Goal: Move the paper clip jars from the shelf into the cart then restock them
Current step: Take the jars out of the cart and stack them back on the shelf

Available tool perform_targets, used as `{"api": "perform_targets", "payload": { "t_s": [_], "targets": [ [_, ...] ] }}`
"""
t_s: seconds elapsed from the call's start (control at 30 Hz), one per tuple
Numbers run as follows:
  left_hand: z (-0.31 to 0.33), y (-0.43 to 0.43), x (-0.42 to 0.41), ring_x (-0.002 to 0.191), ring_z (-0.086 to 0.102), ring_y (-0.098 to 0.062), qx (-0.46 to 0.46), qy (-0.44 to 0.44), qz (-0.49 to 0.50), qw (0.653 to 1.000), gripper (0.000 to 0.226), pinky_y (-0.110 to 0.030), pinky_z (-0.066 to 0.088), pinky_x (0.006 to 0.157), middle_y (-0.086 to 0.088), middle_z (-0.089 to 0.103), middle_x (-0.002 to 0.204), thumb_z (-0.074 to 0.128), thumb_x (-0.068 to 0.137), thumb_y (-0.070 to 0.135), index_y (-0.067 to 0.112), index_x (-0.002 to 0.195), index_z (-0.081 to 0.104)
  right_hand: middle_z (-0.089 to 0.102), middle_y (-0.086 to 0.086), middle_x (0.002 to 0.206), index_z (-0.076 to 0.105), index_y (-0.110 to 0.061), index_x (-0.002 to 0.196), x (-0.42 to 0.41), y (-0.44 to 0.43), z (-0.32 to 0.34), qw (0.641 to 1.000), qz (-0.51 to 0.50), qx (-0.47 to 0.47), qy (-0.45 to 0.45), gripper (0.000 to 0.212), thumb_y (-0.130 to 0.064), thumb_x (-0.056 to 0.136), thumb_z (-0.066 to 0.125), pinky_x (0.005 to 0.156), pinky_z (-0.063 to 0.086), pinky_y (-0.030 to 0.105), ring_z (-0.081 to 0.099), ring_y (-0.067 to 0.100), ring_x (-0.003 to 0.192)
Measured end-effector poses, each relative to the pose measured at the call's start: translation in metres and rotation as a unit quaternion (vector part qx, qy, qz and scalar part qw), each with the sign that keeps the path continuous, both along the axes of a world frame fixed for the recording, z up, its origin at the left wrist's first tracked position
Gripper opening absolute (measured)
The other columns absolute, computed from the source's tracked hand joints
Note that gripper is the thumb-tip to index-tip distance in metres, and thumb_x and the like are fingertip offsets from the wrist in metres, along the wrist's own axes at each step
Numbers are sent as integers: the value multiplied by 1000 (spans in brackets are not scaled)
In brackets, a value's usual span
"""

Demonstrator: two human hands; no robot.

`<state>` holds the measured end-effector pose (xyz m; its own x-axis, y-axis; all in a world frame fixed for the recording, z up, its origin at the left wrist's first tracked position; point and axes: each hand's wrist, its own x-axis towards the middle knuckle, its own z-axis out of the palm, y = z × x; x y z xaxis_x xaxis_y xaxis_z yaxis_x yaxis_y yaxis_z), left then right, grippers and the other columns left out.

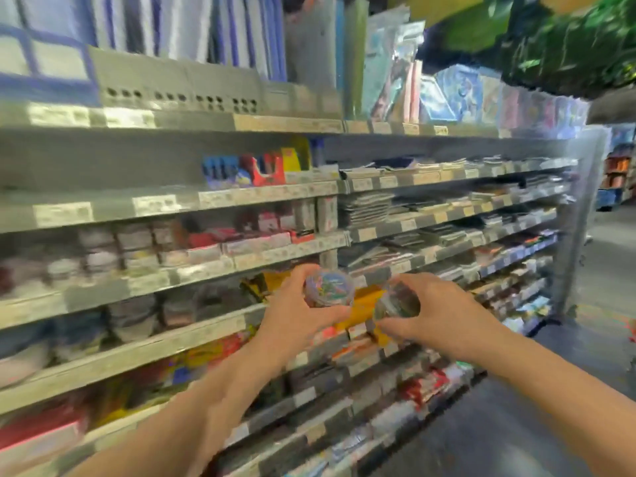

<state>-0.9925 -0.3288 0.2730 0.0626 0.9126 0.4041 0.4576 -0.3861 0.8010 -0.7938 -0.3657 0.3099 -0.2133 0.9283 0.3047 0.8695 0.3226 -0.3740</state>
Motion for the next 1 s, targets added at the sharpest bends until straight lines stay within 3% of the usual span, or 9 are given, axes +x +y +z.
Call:
{"api": "perform_targets", "payload": {
  "t_s": [0.13,0.2,0.27,0.4,0.53,0.63,0.8,0.87,1.0],
  "targets": [
    [43,24,-104,89,63,-13,12,1,62,998,58,-30,53,82,5,62,101,84,64,29,30,111,50,59,-2,114,56,-20,118,-94,49,28,999,45,22,10,49,-48,79,66,83,45,28,55,11,96],
    [65,32,-155,87,63,-14,18,17,92,995,58,-34,54,82,6,61,98,83,62,34,29,110,51,62,-4,110,57,-21,120,-142,74,40,995,79,49,19,52,-50,77,66,74,45,25,56,9,89],
    [85,38,-202,88,64,-17,27,30,125,991,61,-37,54,82,5,62,97,82,63,37,27,113,50,59,-4,115,54,-23,124,-188,99,53,992,103,67,10,57,-53,76,65,78,44,25,55,11,98],
    [108,51,-282,83,63,-14,38,51,190,980,50,-24,49,63,5,62,97,76,70,38,27,111,49,60,-8,111,57,-28,117,-271,141,75,980,180,75,47,49,-51,75,67,81,46,27,54,6,94],
    [124,68,-345,84,63,-10,48,68,254,964,53,-24,48,64,7,62,98,74,70,47,27,112,49,58,-5,124,49,-25,133,-341,177,95,968,228,101,40,65,-51,76,66,83,40,22,53,10,104],
    [138,87,-378,70,61,-7,64,65,298,950,50,-21,46,55,7,64,90,75,68,46,25,108,53,61,-5,120,56,-27,124,-384,208,114,954,272,119,44,56,-50,74,68,81,41,22,53,9,99],
    [158,122,-420,73,56,-1,89,108,377,916,50,-20,41,58,15,61,86,74,66,52,29,106,55,58,-4,124,52,-24,131,-444,264,144,936,331,109,53,66,-51,72,68,87,43,25,54,11,108],
    [166,138,-438,80,58,-3,68,132,402,904,51,-18,41,63,13,62,91,74,66,53,27,106,56,62,-3,115,57,-22,123,-467,285,154,933,345,95,33,59,-51,72,68,82,44,27,56,11,99],
    [178,168,-472,77,50,-11,-11,164,478,863,46,-17,32,51,10,51,79,74,68,52,19,89,50,61,-1,95,60,-16,96,-509,320,166,931,354,81,-28,45,-55,75,64,81,48,32,59,17,90]
  ]
}}
